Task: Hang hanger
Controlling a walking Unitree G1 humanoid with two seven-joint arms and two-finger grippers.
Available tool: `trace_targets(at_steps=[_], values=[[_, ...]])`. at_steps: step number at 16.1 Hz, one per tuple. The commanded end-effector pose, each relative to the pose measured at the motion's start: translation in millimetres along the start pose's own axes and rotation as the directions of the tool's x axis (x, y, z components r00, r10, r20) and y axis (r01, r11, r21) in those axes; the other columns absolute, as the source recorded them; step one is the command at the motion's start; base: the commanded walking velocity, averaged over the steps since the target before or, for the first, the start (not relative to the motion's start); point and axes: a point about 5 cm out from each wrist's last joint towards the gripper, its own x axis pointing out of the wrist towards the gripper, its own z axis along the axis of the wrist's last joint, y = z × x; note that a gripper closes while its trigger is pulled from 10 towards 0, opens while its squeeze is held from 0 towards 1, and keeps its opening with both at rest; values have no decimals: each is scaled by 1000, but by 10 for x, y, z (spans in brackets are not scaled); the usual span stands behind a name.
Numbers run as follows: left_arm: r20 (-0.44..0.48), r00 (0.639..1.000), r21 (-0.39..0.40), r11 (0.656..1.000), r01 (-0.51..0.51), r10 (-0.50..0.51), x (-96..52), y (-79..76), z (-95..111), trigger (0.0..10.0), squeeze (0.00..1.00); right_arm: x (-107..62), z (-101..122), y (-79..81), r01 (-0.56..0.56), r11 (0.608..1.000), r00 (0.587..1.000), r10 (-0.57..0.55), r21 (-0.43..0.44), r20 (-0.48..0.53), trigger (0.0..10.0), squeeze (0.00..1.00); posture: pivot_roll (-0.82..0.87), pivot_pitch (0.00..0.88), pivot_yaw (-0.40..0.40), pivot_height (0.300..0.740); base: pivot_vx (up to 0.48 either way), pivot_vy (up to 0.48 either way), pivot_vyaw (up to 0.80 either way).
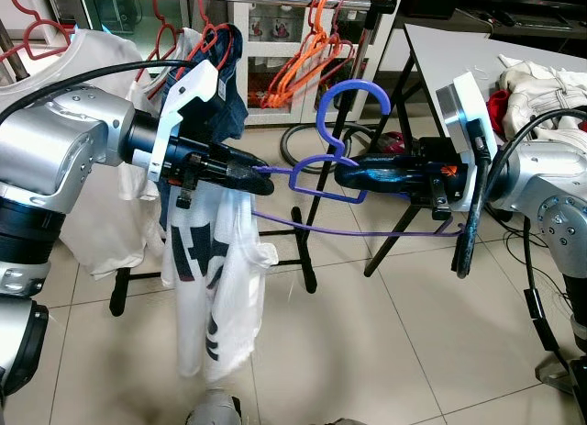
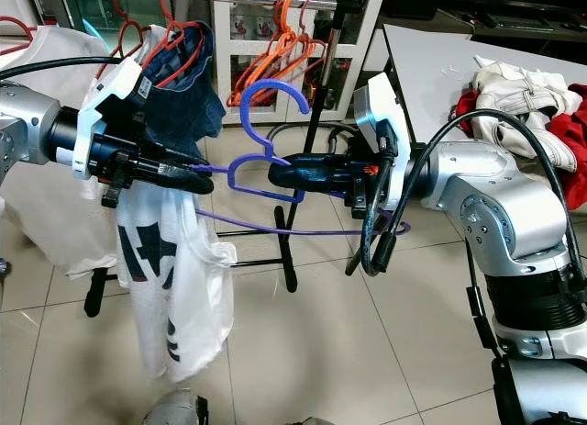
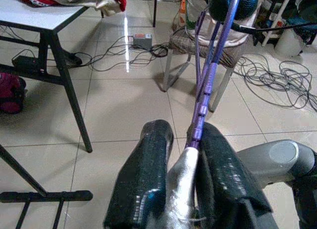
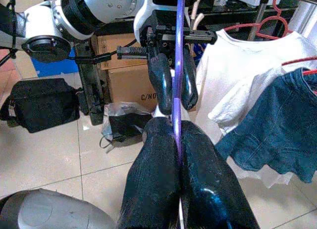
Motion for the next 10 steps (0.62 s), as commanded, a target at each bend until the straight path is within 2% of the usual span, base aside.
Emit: trace_targets(at_steps=[1, 3, 4, 5, 8, 10], values=[[20, 1000, 3, 1000, -17, 17, -43, 1, 26, 0, 0, -64, 80, -25, 24, 999, 1000, -24, -41, 3, 0, 0, 28, 10, -70, 740, 0, 0, 0], [39, 999, 7, 999, -36, 35, -60, 23, 39, 0, 0, -64, 75, -37, 38, 998, 999, -38, -50, 4, 0, 0, 28, 11, -70, 740, 0, 0, 0], [49, 998, 8, 999, -40, 40, -70, 28, 45, 0, 0, -69, 80, -56, 62, 996, 998, -61, -64, 9, 7490, 639, 28, 10, -69, 740, 0, 0, 0], [55, 998, 10, 999, -44, 43, -80, 28, 48, 0, 0, -74, 83, -70, 77, 994, 997, -77, -74, 10, 10000, 992, 27, 10, -68, 740, 0, 0, 0], [77, 995, 8, 998, -58, 57, -110, 35, 56, 0, 0, -83, 89, -76, 77, 994, 997, -76, -76, 12, 10000, 1000, 26, 11, -69, 740, 0, 0, 0], [95, 992, 4, 996, -87, 86, -153, 47, 48, 0, 0, -109, 150, -143, 138, 984, 989, -132, -116, 61, 10000, 1000, 29, 10, -69, 740, 0, 0, 0]])
